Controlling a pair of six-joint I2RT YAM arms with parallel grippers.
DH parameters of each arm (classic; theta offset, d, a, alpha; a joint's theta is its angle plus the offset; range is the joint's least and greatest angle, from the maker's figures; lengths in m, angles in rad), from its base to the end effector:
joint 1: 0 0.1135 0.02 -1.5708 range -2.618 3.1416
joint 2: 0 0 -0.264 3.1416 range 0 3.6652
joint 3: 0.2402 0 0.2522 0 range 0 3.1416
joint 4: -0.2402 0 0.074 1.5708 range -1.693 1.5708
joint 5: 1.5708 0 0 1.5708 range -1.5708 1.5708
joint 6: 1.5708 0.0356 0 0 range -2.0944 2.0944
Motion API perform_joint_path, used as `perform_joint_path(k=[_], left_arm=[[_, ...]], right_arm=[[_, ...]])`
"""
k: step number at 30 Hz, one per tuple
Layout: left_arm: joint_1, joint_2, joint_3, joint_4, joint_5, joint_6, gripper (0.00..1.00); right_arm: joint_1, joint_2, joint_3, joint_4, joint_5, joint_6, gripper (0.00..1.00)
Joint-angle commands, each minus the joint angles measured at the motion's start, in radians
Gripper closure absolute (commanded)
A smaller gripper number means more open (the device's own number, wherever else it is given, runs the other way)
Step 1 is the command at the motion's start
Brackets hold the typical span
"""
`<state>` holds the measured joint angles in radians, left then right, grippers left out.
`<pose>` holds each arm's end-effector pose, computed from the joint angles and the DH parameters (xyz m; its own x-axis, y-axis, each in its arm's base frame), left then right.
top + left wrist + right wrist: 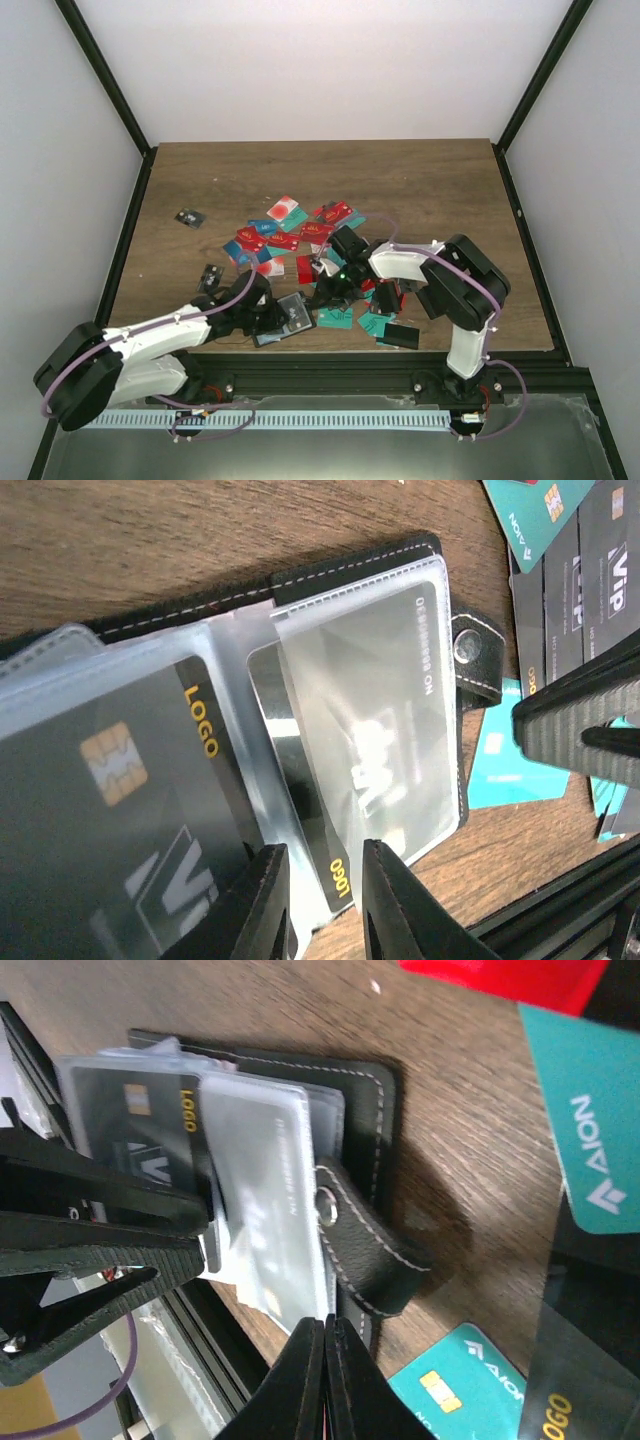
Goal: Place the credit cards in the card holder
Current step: Insert the credit card into the card holder, then close the card holder at the center of the board.
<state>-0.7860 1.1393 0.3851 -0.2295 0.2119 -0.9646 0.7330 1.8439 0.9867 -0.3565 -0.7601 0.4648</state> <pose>0.1286 -0.1393 0.1387 -0.9713 -0.1644 -0.1717 -0.0425 0.8308 -0.5550 0.2302 0.2402 0.1283 -0.9200 -0.3912 -0.0231 -0.2814 0.6184 0.7337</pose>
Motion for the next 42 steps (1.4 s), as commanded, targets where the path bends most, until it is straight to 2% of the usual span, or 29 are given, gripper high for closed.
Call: perform_joint_path(k=[1,11,16,21,26,35,42], left_arm=[[-0.004,-0.057,0.0,-0.096,-0.008,-0.012,0.75],[-0.003,-0.159,0.084,-0.28,-0.003,0.009,0.62],[-0.003,-0.204,0.169,-0.449,-0.052,0.015,0.46],[-0.003,-0.21,0.255,-0.67,-0.156,-0.01,0.35],[-0.001,-0.247,0.226,-0.731,-0.178,-0.075,0.28],[0.033,-0.331,0.066,-0.64,-0.128,-0.175,0.29],[0.06,-0.445,0.004,-0.67,-0.159,-0.272,0.55]], right_arm=[[-0.014,-0.059,0.009,0.006,0.007,-0.006,0.96],[-0.029,-0.139,-0.031,-0.008,0.021,-0.004,0.96],[-0.029,-0.172,-0.045,-0.005,0.017,-0.003,0.92],[-0.025,-0.187,-0.068,0.016,-0.009,0.006,0.87],[0.009,-0.181,-0.058,0.036,-0.022,0.009,0.85],[0.128,-0.102,0.023,0.105,-0.065,0.02,0.87],[0.164,-0.016,0.101,0.107,-0.068,0.014,0.92]])
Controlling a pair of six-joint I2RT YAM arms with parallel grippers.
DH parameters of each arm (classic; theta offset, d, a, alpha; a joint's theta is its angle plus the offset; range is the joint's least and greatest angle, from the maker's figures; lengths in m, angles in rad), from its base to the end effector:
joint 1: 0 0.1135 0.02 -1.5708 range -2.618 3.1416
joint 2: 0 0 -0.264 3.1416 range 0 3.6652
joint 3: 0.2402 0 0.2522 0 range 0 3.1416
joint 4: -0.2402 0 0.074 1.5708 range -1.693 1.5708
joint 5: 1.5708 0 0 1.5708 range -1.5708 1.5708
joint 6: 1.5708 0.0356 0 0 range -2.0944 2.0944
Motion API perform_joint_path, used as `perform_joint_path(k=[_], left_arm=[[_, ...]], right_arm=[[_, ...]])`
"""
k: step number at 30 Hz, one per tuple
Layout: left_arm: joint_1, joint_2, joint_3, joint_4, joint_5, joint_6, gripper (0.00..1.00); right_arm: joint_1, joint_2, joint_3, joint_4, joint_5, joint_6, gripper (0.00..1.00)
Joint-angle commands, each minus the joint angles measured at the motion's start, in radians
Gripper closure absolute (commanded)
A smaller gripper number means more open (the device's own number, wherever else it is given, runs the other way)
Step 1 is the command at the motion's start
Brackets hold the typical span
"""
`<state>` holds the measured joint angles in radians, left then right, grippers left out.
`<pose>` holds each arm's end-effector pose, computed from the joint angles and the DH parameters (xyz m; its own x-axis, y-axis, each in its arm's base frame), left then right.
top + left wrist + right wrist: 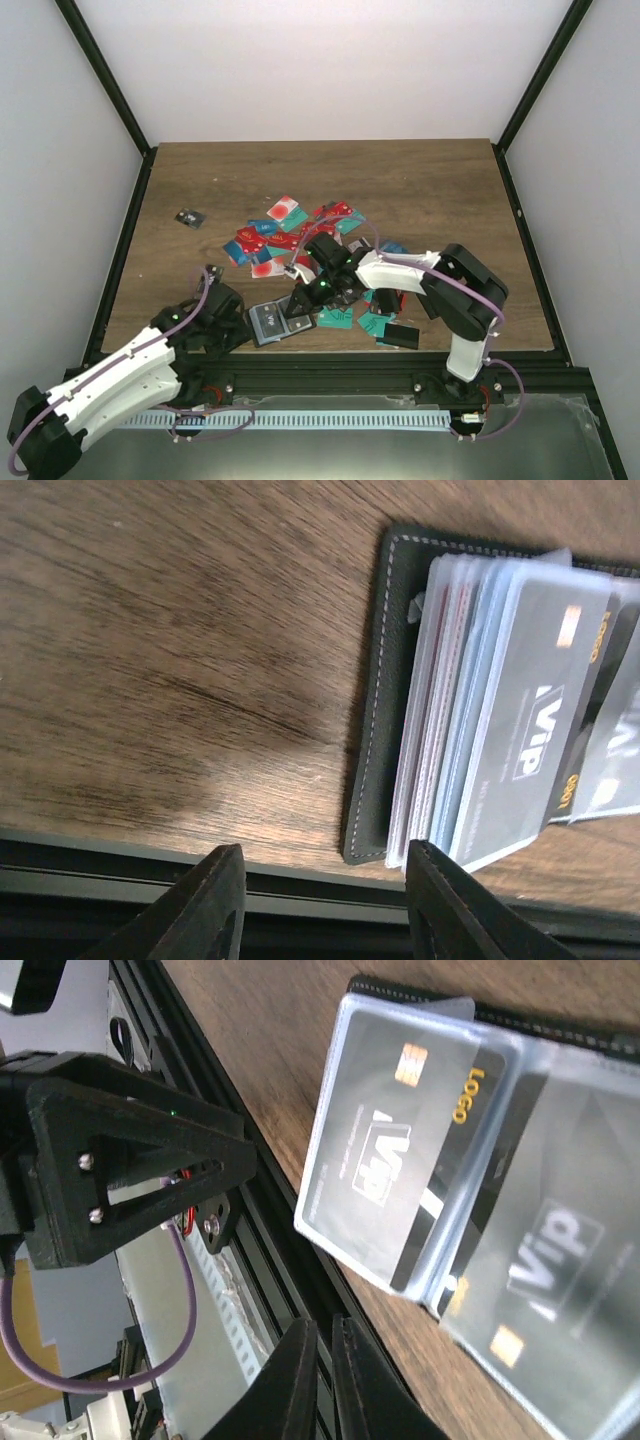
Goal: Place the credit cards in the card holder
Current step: Close the card holder at the center of the board.
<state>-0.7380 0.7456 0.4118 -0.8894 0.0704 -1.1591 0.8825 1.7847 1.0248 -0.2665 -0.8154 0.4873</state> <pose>0.0830 -0.0789 0.1661 -0.9097 -0.4084 -0.0757 -0.3618 0.8686 -0.3386 0.1997 0.2836 0.1621 -0.8402 -0.5162 -0.1660 -0.4250 0.4369 0.7928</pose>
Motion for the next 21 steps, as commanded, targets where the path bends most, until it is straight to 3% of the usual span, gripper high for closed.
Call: perform_joint_path(k=[1,12,21], left_arm=[[0.015,-0.063,-0.029,-0.02,-0.023,-0.09,0.59],[0.02,-0.007,-0.103,0.113,-0.009,-0.092,0.81],[0.022,0.147,-0.11,0.228,0.015,-0.039,0.8]], right_arm=[[0.017,0.054,0.071,0.015,-0.011,-0.01,0.92],[0.027,0.148,0.131,-0.018,0.043,-0.006,0.99],[0.027,0.187,0.132,-0.013,0.058,-0.006,0.99]])
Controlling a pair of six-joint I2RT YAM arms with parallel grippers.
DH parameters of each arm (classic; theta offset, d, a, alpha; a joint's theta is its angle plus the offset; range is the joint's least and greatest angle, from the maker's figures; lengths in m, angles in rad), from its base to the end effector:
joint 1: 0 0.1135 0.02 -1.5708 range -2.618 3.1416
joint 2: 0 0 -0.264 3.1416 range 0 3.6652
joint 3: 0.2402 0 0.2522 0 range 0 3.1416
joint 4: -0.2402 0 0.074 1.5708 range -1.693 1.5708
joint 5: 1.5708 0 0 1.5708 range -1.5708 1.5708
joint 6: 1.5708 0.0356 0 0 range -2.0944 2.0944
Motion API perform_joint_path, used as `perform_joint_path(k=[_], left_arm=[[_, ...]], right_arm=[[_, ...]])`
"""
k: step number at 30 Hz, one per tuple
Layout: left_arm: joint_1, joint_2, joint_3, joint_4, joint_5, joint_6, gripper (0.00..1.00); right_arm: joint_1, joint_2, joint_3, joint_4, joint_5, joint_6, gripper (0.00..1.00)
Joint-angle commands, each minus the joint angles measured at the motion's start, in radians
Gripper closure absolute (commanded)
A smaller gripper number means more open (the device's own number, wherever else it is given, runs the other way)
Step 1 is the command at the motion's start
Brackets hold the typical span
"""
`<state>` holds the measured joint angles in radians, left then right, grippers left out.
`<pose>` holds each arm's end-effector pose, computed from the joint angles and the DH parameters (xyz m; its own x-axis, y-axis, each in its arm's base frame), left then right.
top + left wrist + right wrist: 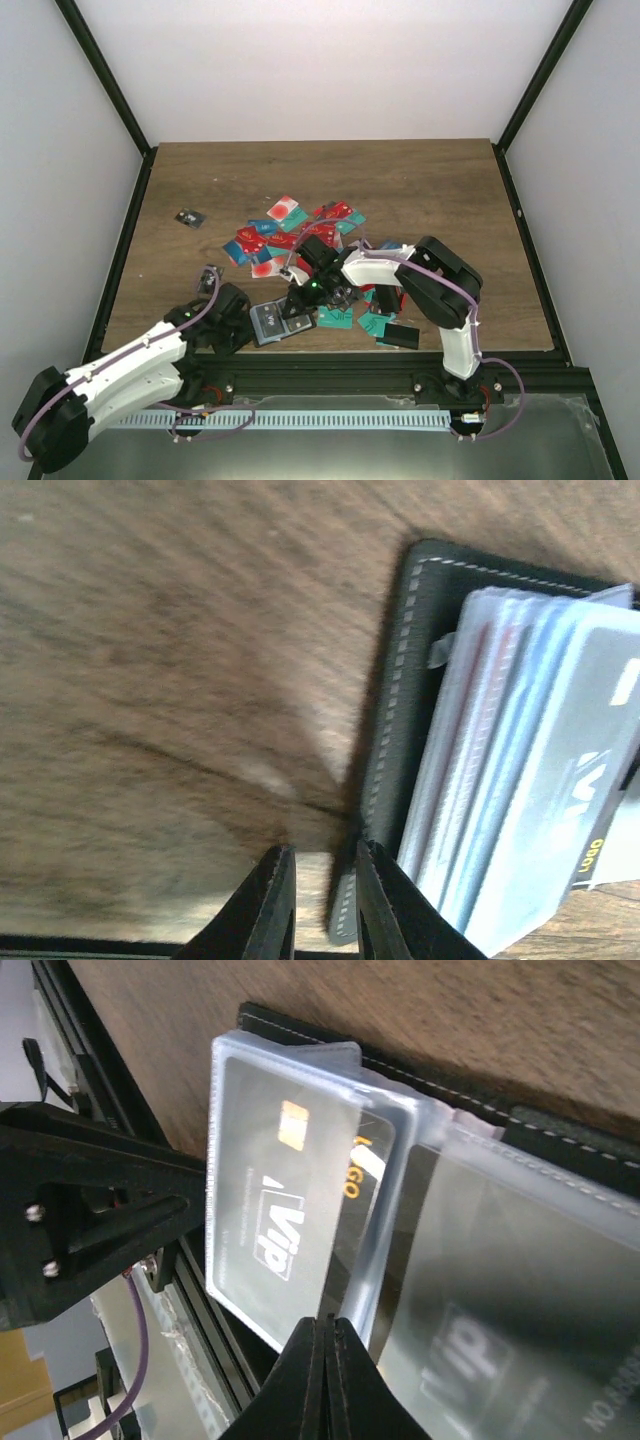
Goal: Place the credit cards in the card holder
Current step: Close the card holder at the center of the board.
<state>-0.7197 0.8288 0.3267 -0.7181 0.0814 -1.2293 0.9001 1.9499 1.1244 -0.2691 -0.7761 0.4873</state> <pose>0.0904 -0.0831 0.1400 -0.8754 -0.4816 -0.0431 -0.4384 0.8282 -0.3492 0.2126 0.3081 0.1311 -0.8433 -0.5253 -0.1135 -0.4117 0.4957 0.7647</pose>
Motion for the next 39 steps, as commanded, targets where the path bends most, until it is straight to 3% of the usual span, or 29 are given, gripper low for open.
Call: perform_joint_path(k=[1,6,14,24,39], left_arm=[[0.004,0.078,-0.023,0.067,0.007,0.036,0.79],[0.006,0.095,-0.023,0.09,0.009,0.051,0.79],[0.005,-0.016,-0.095,0.213,0.023,0.031,0.77],[0.006,-0.106,-0.174,0.351,0.035,0.004,0.84],[0.006,-0.072,0.053,0.287,0.009,0.065,0.86]], right_arm=[[0.01,0.026,0.032,-0.01,0.021,-0.006,0.99],[0.009,0.044,0.027,-0.009,0.029,-0.01,0.99],[0.01,0.063,0.004,0.005,0.022,-0.01,0.99],[0.01,0.077,-0.012,0.01,0.011,-0.016,0.99],[0.011,0.108,0.018,0.039,-0.052,0.014,0.99]])
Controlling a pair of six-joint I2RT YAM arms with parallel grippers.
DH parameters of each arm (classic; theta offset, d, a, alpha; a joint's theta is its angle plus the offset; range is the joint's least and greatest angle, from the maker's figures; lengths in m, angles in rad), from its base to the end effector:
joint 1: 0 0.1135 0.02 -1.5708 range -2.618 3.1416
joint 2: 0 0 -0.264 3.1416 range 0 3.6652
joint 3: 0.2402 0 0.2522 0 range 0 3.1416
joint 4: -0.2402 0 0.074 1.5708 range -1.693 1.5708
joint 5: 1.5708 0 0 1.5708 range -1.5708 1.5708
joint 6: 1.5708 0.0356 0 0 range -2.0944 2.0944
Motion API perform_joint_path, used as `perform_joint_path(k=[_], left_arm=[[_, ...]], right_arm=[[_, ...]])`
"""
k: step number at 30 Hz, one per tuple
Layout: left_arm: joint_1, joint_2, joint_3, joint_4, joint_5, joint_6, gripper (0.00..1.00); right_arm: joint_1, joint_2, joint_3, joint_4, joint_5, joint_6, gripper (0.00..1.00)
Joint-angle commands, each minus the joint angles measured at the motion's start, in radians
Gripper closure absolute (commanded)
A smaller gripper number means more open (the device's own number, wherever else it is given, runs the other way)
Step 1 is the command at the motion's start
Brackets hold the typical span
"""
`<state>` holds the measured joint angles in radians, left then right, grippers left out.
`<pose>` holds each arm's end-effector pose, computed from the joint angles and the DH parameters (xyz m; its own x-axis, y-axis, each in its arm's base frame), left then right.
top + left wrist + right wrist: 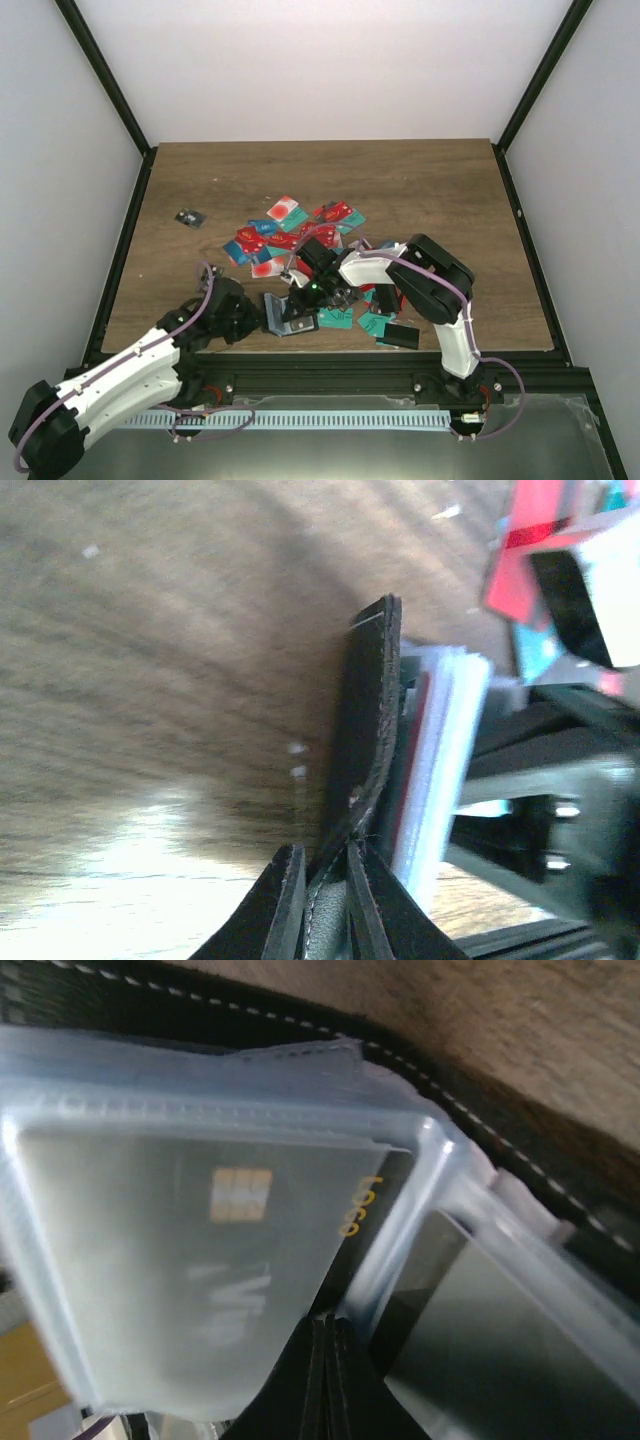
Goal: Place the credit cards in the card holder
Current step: Close the card holder at the center of the board.
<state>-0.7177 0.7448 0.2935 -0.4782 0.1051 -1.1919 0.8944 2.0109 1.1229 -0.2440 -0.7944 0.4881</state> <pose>0.1015 -0.0935 0.1519 -0.8749 -0.4627 -0.1432 -0.3014 0.7515 -0.5869 0.2153 0.3088 0.1106 -0.8457 -0.5287 -0.0724 -0.3845 0.5097 0.7697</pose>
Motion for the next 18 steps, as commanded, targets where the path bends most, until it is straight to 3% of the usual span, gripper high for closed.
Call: perform_joint_path(k=[1,13,16,18], left_arm=[[0.005,0.021,0.101,0.042,-0.014,0.034,0.86],[0.002,0.163,0.159,0.074,0.042,0.109,0.87],[0.003,0.16,0.202,-0.04,-0.018,0.125,0.87],[0.004,0.139,0.252,-0.159,-0.127,0.119,0.8]], right_arm=[[0.017,0.051,0.028,0.019,-0.042,0.018,0.99],[0.017,0.044,0.095,0.0,-0.064,0.038,0.99],[0.015,0.016,0.087,-0.023,-0.044,0.034,0.99],[0.015,-0.01,0.075,-0.042,-0.026,0.024,0.99]])
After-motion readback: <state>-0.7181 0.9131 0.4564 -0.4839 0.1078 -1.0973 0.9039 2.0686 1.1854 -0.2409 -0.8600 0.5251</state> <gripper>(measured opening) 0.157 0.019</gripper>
